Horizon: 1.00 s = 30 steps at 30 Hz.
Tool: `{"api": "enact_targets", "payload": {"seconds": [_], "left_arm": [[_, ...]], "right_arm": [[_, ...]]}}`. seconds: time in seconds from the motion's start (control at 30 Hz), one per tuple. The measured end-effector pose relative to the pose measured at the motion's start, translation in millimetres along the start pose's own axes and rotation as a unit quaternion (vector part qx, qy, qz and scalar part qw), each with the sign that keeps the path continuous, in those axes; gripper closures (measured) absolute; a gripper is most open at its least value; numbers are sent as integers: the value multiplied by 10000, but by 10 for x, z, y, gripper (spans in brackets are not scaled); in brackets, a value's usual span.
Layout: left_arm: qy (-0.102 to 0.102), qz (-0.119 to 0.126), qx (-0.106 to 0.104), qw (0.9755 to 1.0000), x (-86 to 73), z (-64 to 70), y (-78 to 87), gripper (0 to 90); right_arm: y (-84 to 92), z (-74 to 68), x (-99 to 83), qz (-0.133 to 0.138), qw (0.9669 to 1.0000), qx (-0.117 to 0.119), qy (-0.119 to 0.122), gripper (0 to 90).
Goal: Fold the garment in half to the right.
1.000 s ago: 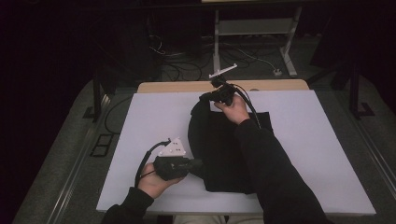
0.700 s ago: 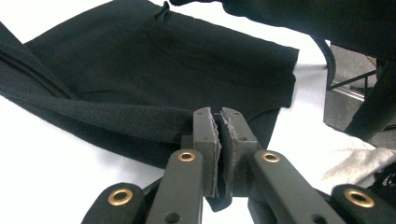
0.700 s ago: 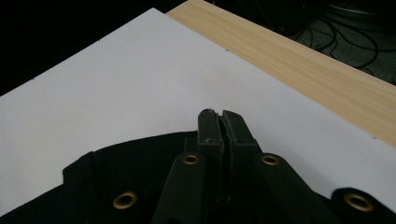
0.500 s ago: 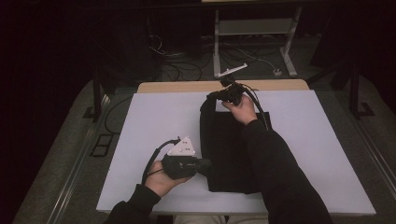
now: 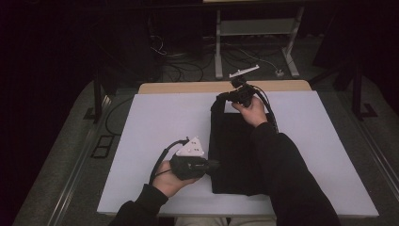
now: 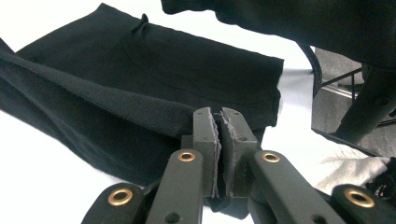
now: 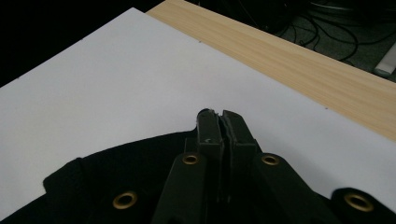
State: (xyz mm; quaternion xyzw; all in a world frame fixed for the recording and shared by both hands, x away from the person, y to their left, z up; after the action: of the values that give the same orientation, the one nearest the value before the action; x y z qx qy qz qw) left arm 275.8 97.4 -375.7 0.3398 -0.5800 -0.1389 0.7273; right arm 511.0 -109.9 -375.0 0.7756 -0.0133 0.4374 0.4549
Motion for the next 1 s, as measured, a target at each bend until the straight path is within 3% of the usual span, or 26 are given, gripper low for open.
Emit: {"api": "enact_targets", "payload": {"seconds": [1.0], "left_arm": [[-289, -97, -293, 9991, 269, 127, -295, 836]], "right_arm": [[262, 276, -243, 110, 9995, -138, -259, 855]]}}
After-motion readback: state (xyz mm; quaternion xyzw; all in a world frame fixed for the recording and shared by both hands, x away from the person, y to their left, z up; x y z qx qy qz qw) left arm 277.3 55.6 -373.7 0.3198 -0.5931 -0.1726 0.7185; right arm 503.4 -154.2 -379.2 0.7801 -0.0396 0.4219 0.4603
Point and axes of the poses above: each handheld gripper's, and its own axes: y roughly backward along the jaws, x roughly out of its top, z roughly to its right, the point moved 1 cm from there along -y, roughly forward along the jaws, and after that the axes turned 6 degrees about -z, right-handed, at the moved point
